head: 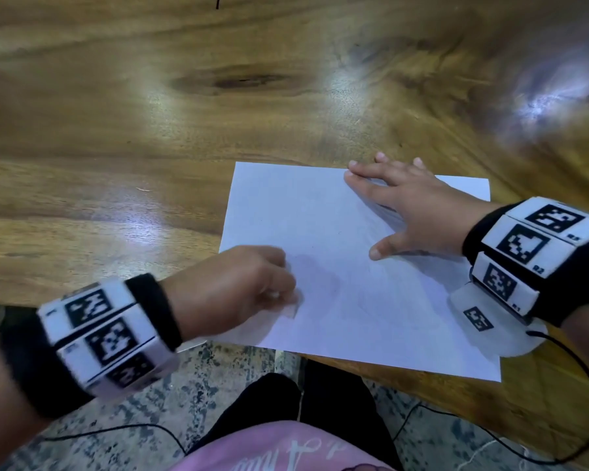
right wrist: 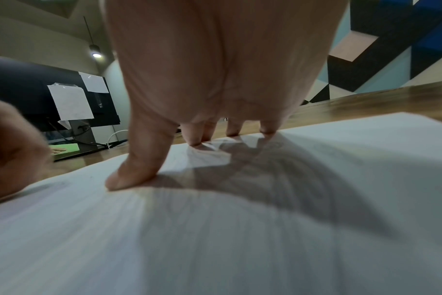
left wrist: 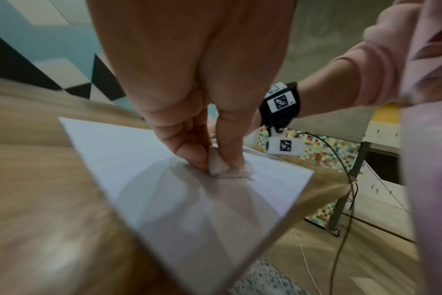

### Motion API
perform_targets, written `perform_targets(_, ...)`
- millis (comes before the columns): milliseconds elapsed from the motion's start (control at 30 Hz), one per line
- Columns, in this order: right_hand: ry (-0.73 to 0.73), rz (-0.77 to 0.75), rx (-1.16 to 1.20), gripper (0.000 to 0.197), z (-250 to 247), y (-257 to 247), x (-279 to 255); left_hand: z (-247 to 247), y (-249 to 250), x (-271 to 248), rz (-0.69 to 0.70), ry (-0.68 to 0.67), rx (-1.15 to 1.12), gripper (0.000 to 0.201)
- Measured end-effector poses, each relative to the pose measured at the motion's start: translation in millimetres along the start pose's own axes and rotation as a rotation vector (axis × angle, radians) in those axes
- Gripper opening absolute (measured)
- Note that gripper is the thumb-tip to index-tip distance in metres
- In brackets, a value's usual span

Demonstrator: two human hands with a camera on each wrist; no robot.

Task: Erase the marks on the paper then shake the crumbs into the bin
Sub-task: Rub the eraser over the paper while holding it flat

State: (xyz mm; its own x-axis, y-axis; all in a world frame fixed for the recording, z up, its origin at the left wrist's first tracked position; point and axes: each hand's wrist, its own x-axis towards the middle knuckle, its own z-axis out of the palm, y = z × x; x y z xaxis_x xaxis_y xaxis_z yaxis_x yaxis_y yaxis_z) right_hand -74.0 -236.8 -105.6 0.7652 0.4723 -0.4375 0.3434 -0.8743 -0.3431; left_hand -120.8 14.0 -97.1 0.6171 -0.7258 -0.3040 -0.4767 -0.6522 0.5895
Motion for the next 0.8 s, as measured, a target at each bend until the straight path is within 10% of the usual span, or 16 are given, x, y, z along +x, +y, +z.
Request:
perform_targets(233, -0.003, 0.000, -0.005, 0.103, -0.4, -0.6, -0.1, -21.2, -6.4, 35.2, -0.046, 0.184, 0.021, 0.020)
perform_targets(500, -0.002, -0.001, 0.005, 0.103, -0.4, -0.8, -0.4, -7.0, -12.5, -3.7, -0.059, -0.036, -0.019, 0.003)
perform_targets(800, -0.005, -0.002, -0.001, 0.103, -1.2, -1.6, -0.6, 2.4, 20.5, 46.7, 0.045, 0.144, -0.021, 0.014)
